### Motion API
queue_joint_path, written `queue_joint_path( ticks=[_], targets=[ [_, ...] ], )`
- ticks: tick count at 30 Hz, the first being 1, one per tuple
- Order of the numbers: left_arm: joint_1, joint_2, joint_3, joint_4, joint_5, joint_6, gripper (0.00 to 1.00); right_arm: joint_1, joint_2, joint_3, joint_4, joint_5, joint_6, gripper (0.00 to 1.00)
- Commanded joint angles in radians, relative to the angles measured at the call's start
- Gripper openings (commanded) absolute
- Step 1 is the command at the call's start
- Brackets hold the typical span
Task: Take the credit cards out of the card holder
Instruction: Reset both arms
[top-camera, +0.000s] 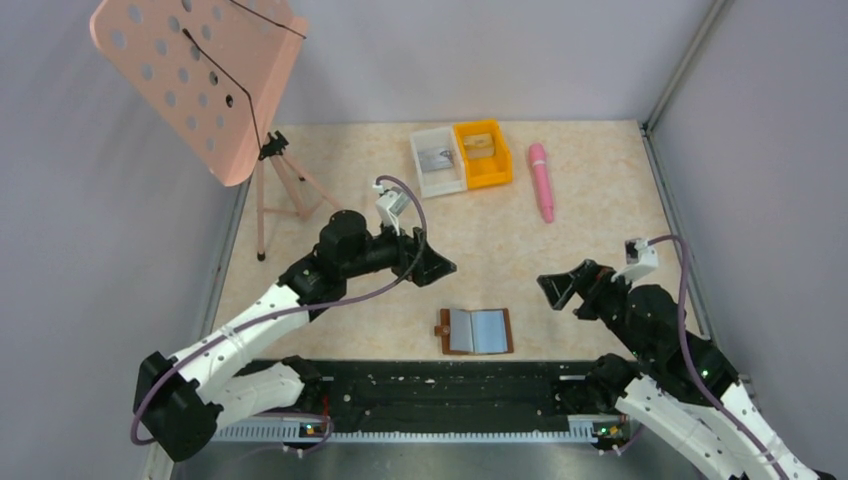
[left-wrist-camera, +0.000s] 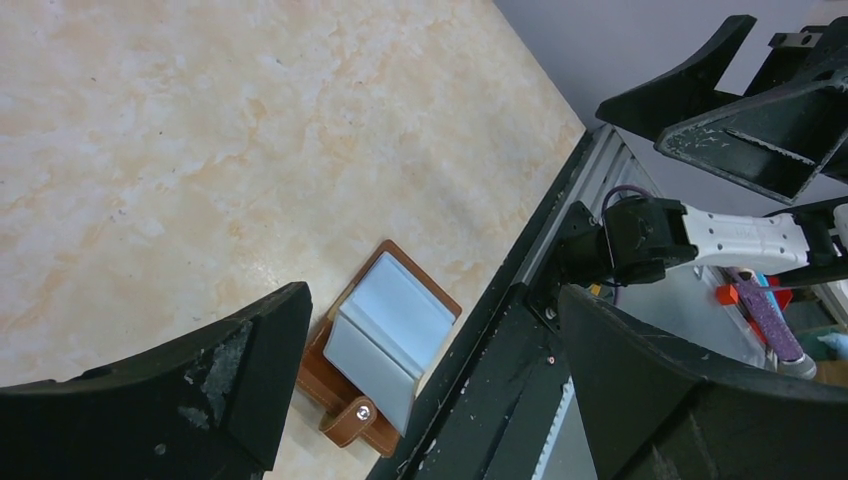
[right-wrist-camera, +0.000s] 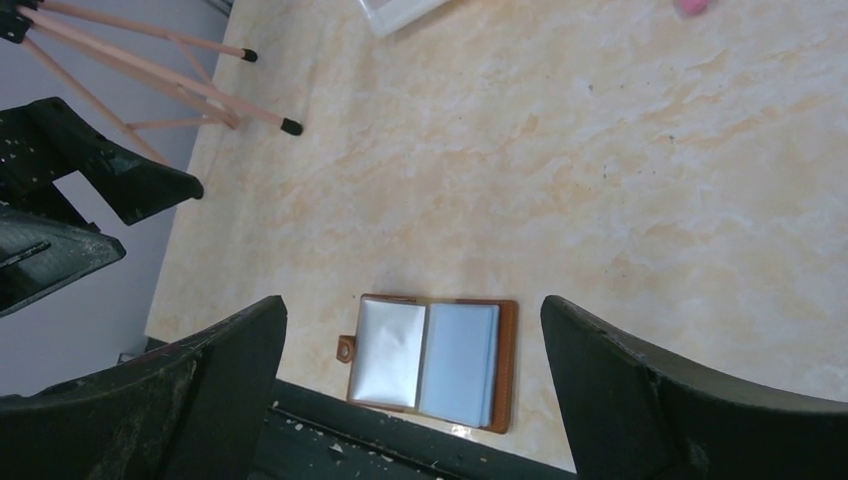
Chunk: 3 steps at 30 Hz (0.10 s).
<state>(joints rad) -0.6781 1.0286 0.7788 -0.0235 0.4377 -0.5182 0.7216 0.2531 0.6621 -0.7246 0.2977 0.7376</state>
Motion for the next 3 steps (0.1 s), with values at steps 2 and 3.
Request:
queue_joint_path(
  ticks=[2, 3],
  targets=[
    [-0.005, -0.037, -0.018, 0.055, -0.005, 0.021, 0.99, -0.008, 0.008, 0.003, 0.053, -0.005, 0.012, 0.98],
    [-0.006, -0.042, -0.026, 0.064, -0.010, 0.019, 0.99, -0.008, 0.009, 0.000, 0.053, -0.004, 0.013, 0.98]
  ],
)
